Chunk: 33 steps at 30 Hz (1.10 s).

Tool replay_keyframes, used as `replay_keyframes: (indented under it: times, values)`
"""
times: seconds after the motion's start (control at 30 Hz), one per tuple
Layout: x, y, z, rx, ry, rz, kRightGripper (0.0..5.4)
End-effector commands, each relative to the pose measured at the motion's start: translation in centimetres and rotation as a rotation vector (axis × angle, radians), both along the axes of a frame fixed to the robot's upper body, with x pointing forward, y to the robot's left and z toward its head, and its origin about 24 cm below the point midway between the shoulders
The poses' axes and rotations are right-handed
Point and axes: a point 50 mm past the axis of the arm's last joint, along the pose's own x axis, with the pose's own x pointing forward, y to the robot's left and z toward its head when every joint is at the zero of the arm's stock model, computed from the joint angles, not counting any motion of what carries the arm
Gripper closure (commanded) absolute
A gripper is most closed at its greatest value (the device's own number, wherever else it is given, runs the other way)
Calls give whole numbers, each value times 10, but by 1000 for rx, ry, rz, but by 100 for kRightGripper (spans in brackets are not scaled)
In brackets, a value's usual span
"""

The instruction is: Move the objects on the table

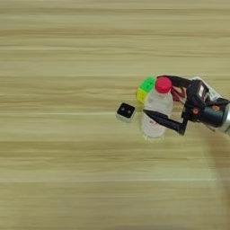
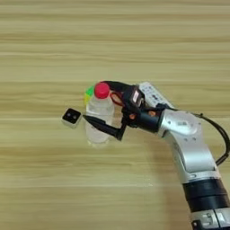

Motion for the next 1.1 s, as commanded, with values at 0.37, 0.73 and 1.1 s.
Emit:
replay_keyframes:
  times: [0.37, 0.73, 1.1]
  values:
    - [2, -18, 90, 203, -270, -23, 5]
    - [39, -85, 120, 224, -330, -398, 5]
    - [65, -107, 94, 4, -231, -608, 5]
